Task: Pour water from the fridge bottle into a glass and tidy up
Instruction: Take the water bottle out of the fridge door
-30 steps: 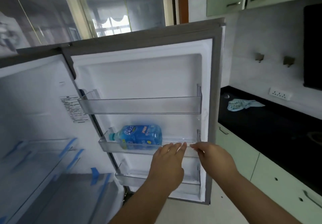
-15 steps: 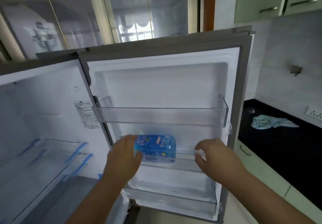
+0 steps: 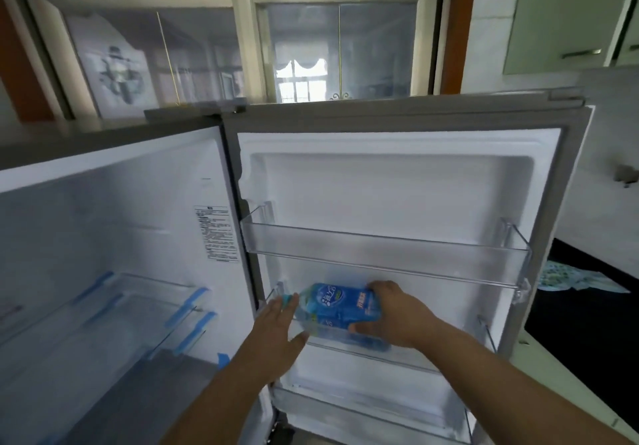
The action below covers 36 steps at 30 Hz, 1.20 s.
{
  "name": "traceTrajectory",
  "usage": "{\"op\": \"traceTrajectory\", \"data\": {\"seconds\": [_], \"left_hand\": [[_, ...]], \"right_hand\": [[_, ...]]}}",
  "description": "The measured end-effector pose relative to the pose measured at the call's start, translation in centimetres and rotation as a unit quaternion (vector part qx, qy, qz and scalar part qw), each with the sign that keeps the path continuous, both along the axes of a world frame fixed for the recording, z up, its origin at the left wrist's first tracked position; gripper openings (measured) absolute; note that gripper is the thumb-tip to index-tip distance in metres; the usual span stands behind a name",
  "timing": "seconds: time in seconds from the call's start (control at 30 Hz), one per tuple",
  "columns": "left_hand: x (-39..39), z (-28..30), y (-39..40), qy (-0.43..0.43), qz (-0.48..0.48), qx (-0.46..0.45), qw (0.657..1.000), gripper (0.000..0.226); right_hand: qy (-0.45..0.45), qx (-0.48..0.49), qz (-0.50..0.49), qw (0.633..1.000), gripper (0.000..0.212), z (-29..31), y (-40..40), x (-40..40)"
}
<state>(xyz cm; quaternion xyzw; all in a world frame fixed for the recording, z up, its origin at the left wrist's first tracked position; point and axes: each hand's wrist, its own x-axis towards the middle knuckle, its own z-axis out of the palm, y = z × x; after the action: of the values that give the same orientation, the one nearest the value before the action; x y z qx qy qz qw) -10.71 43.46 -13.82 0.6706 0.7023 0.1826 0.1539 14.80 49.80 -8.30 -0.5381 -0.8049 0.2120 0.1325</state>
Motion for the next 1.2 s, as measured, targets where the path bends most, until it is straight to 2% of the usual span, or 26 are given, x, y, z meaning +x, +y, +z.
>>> {"op": "traceTrajectory", "data": {"seconds": [0.07, 0.13, 0.2, 0.3, 0.37, 0.5, 0.6, 0.7, 0.83, 0.93, 1.03, 1.2], "left_hand": [[-0.2, -0.1, -0.3, -0.05, 0.0, 0.028, 0.998, 0.083], [-0.5, -0.1, -0.6, -0.136, 0.013, 0.069, 0.988, 0.091], [-1.0, 0.0, -0.7, -0.264, 0.026, 0.083, 0.961, 0.099], [-1.9, -0.2, -1.2, -0.408, 0.023, 0.079, 0.909, 0.118], [-2.1, -0.6, -1.5, -0.428, 0.007, 0.084, 0.9, 0.121], [-0.5, -0.1, -1.8, -0.482, -0.046, 0.072, 0.872, 0.077], [1.0, 0.8, -2.6, -0.543, -0.081, 0.078, 0.832, 0.077], [2.3, 1.4, -4.4, -0.552, -0.116, 0.09, 0.821, 0.09], [3.5, 2.0, -6.9, -0.557, -0.143, 0.099, 0.812, 0.095], [3.9, 2.0, -7.7, -0.547, -0.186, 0.105, 0.81, 0.091], [4.5, 1.5, -8.4, -0.497, -0.223, 0.078, 0.835, 0.095], [8.4, 1.0, -9.2, -0.397, -0.319, 0.023, 0.86, 0.093]], "right_hand": [[-0.029, 0.038, -0.004, 0.999, 0.086, 0.1, -0.4, -0.4], [-0.059, 0.148, 0.001, 0.987, 0.087, -0.3, -1.5, -0.6], [-0.072, 0.244, 0.009, 0.967, 0.088, -0.8, -2.7, -0.4], [-0.014, 0.303, -0.013, 0.953, 0.087, -1.0, -4.8, 0.3], [0.026, 0.3, -0.028, 0.953, 0.086, -0.8, -6.7, 0.6], [0.127, 0.22, -0.044, 0.966, 0.083, -0.5, -10.2, 0.0], [0.215, 0.131, -0.087, 0.964, 0.074, -1.7, -12.0, -0.3], [0.308, 0.013, -0.103, 0.946, 0.076, -2.6, -13.5, 0.0], [0.387, -0.122, -0.104, 0.908, 0.066, -2.0, -16.0, 0.1], [0.425, -0.175, -0.119, 0.88, 0.062, -2.7, -17.7, 0.1], [0.441, -0.212, -0.15, 0.859, 0.066, -4.6, -20.0, 0.1], [0.459, -0.196, -0.252, 0.829, 0.065, -7.5, -24.6, 2.1]]}}
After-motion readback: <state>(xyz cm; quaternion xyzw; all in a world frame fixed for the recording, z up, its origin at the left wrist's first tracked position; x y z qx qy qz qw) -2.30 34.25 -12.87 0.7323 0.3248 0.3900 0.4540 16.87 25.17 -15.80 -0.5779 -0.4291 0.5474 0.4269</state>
